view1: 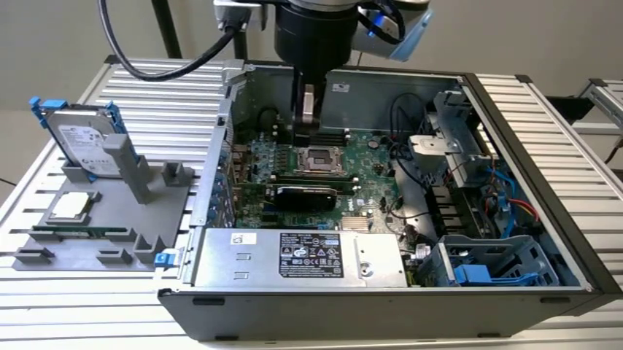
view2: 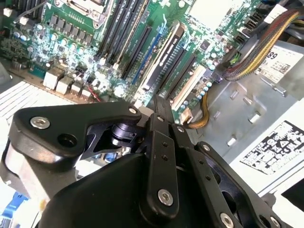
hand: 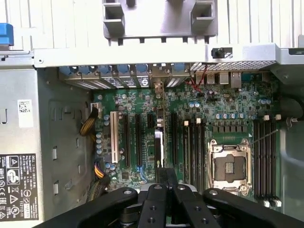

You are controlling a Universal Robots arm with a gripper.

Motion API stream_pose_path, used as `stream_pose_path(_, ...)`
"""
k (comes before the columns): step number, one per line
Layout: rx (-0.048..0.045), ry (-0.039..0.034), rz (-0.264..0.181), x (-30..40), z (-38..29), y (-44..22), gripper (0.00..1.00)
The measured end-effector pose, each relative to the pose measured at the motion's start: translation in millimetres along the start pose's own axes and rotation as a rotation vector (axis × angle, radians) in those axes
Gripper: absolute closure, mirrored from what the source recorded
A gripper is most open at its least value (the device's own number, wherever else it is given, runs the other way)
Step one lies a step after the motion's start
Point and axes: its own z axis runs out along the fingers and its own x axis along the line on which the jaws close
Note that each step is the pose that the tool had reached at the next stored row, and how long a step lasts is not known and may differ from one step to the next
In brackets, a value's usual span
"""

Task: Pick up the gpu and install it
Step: 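Insert the gpu into the slot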

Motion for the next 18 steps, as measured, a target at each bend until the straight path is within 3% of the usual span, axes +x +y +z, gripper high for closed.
stream_pose_path(12, 0.0, 0.0, 0.0, -0.4, -26.6, 0.9, 1.0)
stream_pose_path(18, 0.0038, 0.003, 0.0, -0.8, -24.0, 0.9, 1.0)
